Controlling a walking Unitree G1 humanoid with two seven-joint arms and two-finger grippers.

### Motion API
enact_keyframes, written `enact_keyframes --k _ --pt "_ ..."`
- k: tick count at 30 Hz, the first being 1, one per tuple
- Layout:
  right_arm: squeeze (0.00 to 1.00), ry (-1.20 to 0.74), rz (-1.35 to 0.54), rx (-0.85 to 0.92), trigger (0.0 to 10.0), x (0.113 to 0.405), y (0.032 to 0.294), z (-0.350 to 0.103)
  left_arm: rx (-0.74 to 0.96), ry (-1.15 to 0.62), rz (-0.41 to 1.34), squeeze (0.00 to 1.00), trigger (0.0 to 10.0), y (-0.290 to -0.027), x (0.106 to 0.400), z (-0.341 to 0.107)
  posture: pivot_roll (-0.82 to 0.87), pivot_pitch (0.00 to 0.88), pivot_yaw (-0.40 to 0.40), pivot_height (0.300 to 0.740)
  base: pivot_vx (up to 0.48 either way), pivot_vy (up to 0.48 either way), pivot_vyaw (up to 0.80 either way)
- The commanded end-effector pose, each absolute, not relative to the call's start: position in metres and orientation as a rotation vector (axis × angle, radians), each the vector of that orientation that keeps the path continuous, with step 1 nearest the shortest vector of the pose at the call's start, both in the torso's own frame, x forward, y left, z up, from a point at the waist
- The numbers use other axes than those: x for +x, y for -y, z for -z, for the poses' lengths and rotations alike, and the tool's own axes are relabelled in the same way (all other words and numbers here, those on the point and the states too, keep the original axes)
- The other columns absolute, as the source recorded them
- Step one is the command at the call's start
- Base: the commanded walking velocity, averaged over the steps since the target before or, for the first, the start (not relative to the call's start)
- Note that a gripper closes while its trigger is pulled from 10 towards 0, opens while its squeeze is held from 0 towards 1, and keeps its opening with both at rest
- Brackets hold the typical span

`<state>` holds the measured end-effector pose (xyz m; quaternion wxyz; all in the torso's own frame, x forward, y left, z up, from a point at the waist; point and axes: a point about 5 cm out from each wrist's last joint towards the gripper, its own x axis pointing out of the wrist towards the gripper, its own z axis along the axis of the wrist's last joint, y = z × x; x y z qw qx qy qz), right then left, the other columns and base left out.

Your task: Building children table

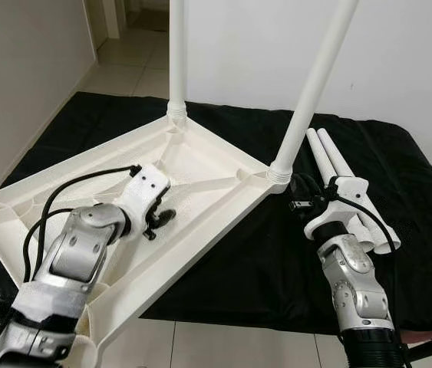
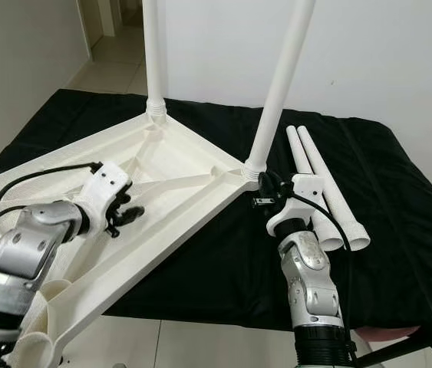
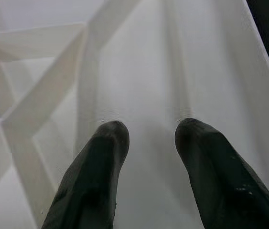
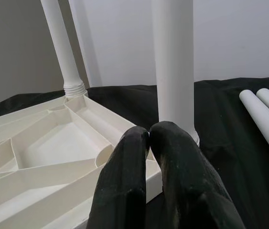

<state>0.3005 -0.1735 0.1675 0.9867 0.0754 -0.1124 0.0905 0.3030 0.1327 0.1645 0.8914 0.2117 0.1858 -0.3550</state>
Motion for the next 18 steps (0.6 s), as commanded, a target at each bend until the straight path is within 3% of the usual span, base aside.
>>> enact_keyframes --k 1,18 --pt "0.0 0.228 -0.177 0.141 10.0 0.302 0.177 -0.169 0.435 -0.397 0.795 0.0 10.0 -0.128 0.298 -0.164 -0.02 0.0 -0.054 0.74 0.0 0.0 0.0" --pt "0.0 0.23 -0.183 0.134 10.0 0.304 0.177 -0.17 0.455 -0.494 0.839 0.0 10.0 -0.125 0.282 -0.152 -0.02 0.0 -0.058 0.74 0.0 0.0 0.0"
